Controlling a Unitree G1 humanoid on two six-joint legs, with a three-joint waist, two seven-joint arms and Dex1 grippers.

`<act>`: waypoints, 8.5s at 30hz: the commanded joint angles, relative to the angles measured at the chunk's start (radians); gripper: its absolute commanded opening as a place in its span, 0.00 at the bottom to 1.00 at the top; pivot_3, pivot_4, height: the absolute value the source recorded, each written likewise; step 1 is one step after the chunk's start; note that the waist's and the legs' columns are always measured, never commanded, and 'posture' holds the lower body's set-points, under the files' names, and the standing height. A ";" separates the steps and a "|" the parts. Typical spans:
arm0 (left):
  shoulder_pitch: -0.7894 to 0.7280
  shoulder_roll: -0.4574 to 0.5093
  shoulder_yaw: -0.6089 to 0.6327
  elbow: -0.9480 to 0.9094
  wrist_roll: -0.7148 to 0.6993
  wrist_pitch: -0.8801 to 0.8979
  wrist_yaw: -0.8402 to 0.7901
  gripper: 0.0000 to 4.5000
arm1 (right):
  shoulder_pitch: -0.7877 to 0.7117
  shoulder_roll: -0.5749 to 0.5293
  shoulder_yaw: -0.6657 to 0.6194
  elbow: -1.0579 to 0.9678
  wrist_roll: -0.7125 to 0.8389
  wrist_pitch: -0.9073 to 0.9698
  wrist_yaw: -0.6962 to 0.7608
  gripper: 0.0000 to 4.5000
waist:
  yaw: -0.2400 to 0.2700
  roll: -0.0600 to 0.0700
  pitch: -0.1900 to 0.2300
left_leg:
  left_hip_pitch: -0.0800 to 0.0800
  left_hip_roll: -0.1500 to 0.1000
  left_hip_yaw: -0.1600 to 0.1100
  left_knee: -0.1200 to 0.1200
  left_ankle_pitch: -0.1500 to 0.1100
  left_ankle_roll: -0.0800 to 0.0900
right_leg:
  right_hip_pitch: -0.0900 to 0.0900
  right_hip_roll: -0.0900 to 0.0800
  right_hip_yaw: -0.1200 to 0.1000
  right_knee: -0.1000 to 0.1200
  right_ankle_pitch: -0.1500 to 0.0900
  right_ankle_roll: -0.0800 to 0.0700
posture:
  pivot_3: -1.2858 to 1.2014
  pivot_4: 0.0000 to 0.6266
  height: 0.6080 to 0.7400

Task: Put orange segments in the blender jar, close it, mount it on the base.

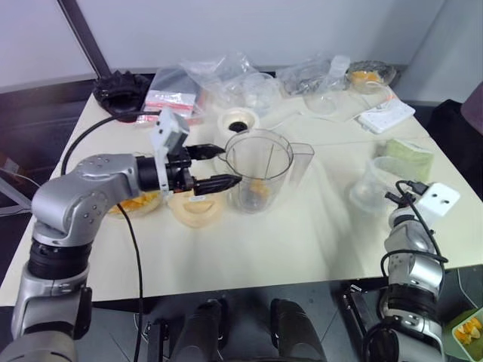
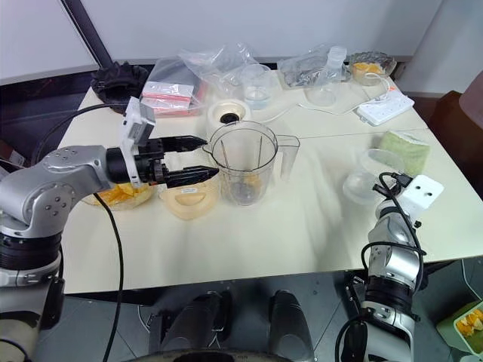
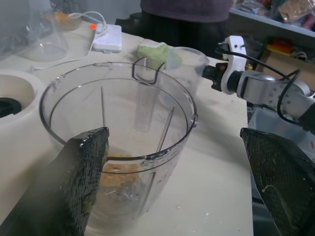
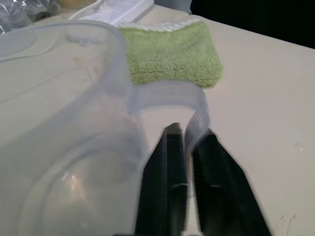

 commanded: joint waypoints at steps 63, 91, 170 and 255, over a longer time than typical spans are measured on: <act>-0.492 -0.272 -0.451 1.553 0.988 -0.982 -0.447 0.80 | 0.646 -0.726 -0.210 -1.130 1.256 0.367 0.399 1.00 | 0.059 -0.010 -0.004 | -0.016 0.002 -0.003 0.016 -0.008 0.006 | 0.005 -0.006 -0.008 -0.018 0.001 0.001 | 0.52 0.24 1.00; -0.375 0.236 -0.371 0.535 0.566 -0.603 -0.788 0.05 | 0.517 -0.697 -0.030 -1.073 1.105 0.376 0.442 1.00 | 0.054 -0.012 -0.003 | -0.024 0.017 0.013 0.015 -0.009 0.010 | -0.002 -0.004 -0.010 -0.028 0.008 -0.005 | 0.52 0.24 1.00; -1.014 -0.571 -0.403 1.642 1.095 -0.842 -0.782 0.05 | 0.203 -0.030 0.459 -0.464 0.053 -0.051 0.384 1.00 | 0.051 -0.011 -0.004 | -0.021 0.018 0.024 0.030 -0.011 0.018 | 0.001 -0.002 -0.010 -0.017 0.011 0.003 | 0.52 0.24 1.00; 0.087 -0.156 0.123 -0.035 0.568 -0.202 0.064 0.91 | -0.707 -0.239 0.325 -0.113 -0.117 0.147 0.398 0.20 | -0.001 0.002 -0.007 | -0.022 0.024 0.034 0.016 -0.004 0.008 | -0.007 0.000 -0.001 0.000 -0.001 0.008 | 0.52 0.24 1.00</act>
